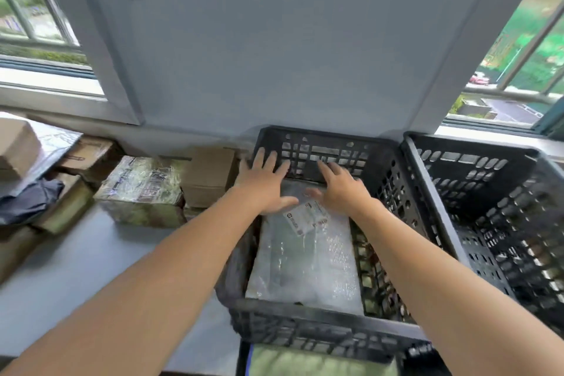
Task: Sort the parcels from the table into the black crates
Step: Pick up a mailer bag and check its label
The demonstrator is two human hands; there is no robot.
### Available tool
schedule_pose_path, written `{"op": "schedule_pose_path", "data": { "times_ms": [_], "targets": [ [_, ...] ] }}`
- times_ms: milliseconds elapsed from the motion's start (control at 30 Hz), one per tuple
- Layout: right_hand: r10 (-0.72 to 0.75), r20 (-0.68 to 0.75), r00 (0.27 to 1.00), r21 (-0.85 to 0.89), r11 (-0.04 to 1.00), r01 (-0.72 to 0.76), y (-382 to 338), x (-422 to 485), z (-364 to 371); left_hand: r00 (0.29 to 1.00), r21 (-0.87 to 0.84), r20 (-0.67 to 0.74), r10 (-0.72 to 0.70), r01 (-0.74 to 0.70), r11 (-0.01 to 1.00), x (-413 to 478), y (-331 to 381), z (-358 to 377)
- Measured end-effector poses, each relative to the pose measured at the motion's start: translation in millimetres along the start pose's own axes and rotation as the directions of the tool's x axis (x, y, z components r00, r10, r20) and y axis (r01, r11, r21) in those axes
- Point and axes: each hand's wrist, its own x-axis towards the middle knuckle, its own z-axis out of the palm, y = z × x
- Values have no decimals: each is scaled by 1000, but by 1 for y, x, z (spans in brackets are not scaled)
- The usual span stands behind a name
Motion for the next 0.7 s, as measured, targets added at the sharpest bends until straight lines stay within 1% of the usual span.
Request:
{"op": "schedule_pose_path", "data": {
  "times_ms": [100,200,267,333,400,567,700],
  "targets": [
    [8,-89,996,-3,1000,-8,-46,-19,-23,994,12,-113,-14,16,1000,-37,-53,-13],
    [6,-151,988,-9,1000,-7,-106,-42,-36,986,-12,-162,-46,45,999,-80,-112,-16],
    [-27,-188,982,-16,1000,24,-150,-56,-39,978,-43,-187,-88,81,996,-109,-152,-14],
    [-91,-211,973,-24,996,88,-196,-66,-37,971,-76,-197,-138,125,989,-137,-190,-10],
    [-143,-198,970,-25,990,141,-241,-74,-34,966,-99,-191,-176,160,982,-164,-221,-3],
    [-219,-171,961,-72,975,209,-330,-75,-17,959,-118,-159,-237,219,968,-210,-283,18],
    [-249,-127,960,-35,968,247,-384,-60,0,944,-125,-160,-289,271,954,-221,-330,36]
  ]
}}
